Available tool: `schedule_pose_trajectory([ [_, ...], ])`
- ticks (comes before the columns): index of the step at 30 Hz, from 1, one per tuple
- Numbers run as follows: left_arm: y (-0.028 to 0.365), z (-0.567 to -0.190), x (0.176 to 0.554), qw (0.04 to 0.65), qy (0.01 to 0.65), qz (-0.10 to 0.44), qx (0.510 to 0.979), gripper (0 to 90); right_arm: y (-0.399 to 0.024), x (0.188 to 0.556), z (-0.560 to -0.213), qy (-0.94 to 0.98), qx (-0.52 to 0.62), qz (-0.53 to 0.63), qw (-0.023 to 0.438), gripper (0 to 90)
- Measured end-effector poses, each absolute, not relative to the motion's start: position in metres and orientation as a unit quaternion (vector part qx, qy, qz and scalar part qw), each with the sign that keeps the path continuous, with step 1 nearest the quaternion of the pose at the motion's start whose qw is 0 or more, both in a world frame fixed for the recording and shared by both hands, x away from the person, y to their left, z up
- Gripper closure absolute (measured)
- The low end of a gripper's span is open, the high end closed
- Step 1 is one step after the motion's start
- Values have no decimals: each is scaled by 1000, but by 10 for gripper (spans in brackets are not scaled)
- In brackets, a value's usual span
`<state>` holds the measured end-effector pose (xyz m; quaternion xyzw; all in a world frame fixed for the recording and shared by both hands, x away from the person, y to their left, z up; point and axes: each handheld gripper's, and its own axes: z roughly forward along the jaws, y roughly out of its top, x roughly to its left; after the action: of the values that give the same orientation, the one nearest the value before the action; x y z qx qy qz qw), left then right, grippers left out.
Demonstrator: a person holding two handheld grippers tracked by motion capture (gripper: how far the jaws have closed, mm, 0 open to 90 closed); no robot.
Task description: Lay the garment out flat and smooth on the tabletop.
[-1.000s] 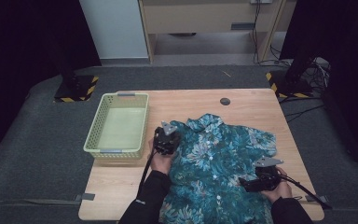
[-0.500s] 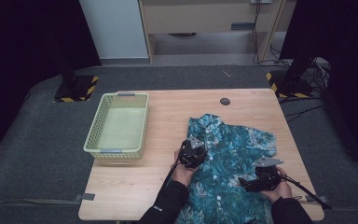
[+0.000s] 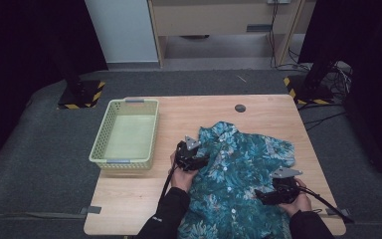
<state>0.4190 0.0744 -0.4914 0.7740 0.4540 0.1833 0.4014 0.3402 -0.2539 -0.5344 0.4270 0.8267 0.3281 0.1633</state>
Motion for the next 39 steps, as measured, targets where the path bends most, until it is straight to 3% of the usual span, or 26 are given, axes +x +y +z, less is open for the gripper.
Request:
schedule_pose_trajectory([
  [8, 83, -508, 437, 369, 476, 167, 781, 445, -254, 340, -534, 827, 427, 328, 163, 36],
  [14, 79, -517, 433, 360, 474, 155, 788, 509, -254, 340, -534, 827, 427, 328, 163, 36],
  [20, 79, -523, 430, 357, 481, 145, 788, 577, -254, 340, -534, 827, 427, 328, 163, 36],
  [26, 77, -526, 423, 351, 479, 169, 787, 665, -254, 340, -534, 827, 427, 328, 163, 36],
  [33, 80, -525, 421, 343, 480, 177, 788, 832, -254, 340, -534, 827, 427, 328, 163, 36],
  [39, 83, -519, 419, 350, 476, 187, 785, 864, -254, 340, -534, 827, 427, 328, 163, 36],
])
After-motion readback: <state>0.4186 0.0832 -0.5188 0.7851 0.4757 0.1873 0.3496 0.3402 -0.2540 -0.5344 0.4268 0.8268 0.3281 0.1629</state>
